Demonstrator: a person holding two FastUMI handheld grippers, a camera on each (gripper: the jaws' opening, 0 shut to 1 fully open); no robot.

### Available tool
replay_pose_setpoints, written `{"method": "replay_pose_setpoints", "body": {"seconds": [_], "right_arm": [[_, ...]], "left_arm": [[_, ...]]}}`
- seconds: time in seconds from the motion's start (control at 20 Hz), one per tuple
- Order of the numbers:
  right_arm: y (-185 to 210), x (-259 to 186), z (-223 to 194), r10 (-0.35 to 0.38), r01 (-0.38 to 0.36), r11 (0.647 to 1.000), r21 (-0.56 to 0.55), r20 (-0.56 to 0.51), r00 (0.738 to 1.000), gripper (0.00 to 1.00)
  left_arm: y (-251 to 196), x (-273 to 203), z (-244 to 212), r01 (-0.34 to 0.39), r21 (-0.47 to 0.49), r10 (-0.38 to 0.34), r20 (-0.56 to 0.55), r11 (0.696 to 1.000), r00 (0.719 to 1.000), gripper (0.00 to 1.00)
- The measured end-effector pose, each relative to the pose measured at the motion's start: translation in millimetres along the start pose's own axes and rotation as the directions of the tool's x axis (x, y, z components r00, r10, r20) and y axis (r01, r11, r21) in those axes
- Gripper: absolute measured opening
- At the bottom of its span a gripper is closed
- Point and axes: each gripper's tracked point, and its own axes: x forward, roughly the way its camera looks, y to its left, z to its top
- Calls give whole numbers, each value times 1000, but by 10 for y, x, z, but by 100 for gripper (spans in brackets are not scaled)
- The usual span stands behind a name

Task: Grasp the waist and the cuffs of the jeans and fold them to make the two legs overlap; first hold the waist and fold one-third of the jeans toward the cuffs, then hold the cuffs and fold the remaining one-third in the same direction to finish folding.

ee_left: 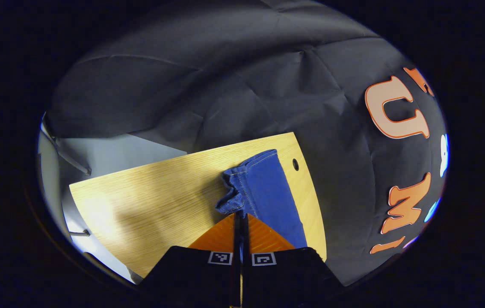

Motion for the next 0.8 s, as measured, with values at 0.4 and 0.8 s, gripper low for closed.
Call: {"method": "replay_pose_setpoints", "body": {"seconds": [0.4, 0.8], "right_arm": [[565, -107, 0, -34, 30, 997, 70, 61, 998, 10], [985, 173, 79, -50, 50, 995, 89, 0, 999, 10]], "left_arm": [[-476, 379, 253, 28, 3, -28, -81, 1000, 996, 2], [-840, 695, 436, 2, -9, -3, -61, 1000, 998, 2]]}}
